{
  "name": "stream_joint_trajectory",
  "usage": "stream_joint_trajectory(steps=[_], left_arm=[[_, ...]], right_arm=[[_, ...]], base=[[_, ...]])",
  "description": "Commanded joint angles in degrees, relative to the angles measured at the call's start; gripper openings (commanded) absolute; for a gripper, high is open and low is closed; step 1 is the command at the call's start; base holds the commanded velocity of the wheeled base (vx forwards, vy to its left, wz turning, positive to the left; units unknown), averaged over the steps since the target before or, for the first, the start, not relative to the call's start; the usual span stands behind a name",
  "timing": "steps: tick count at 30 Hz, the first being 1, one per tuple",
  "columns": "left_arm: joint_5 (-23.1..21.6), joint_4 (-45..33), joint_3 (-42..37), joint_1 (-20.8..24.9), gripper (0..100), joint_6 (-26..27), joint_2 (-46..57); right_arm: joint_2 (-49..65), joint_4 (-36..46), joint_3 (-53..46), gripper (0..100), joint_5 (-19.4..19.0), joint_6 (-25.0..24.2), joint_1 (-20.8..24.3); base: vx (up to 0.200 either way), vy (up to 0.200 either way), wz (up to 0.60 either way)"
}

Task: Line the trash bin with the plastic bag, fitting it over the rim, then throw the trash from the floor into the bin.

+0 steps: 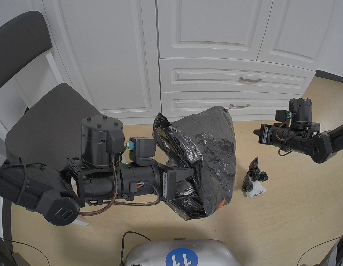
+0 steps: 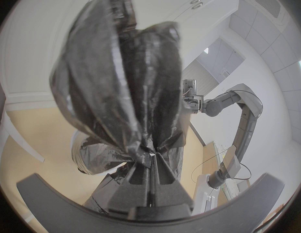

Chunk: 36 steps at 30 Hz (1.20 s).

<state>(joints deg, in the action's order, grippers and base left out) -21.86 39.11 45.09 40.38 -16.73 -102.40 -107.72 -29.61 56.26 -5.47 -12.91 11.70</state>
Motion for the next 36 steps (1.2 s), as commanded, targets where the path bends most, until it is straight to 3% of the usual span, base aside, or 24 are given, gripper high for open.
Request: stream_joint_trajectory(steps=[1,12,23,28,36], left_arm=[[-0.1,2.8,0.3,0.3,0,-0.1,-2.2],[-2.4,30.7,1.0,2.1,0,-2.5,-15.2],[-3.1,36.7,-0.5,2.1,0,-3.1,-18.3],[-4.2,49.5,-1.7,3.0,0,-8.9,-23.5],[-3.9,48.9,3.9,3.6,0,-10.0,-27.6]], right_arm=[[-0.1,0.0,0.7,0,-0.1,-0.3,-0.5],[0.4,-0.2,1.2,0,-0.4,-0.4,-2.7],[-0.1,-2.1,1.0,0,-0.4,-0.4,-2.8],[-0.2,-2.6,0.8,0,-0.4,-0.4,-2.8],[-0.6,-4.1,0.5,0,-0.5,-0.3,-3.0]], base=[[0.000,0.000,0.00],[0.000,0.000,0.00],[0.000,0.000,0.00],[0.000,0.000,0.00],[0.000,0.000,0.00]])
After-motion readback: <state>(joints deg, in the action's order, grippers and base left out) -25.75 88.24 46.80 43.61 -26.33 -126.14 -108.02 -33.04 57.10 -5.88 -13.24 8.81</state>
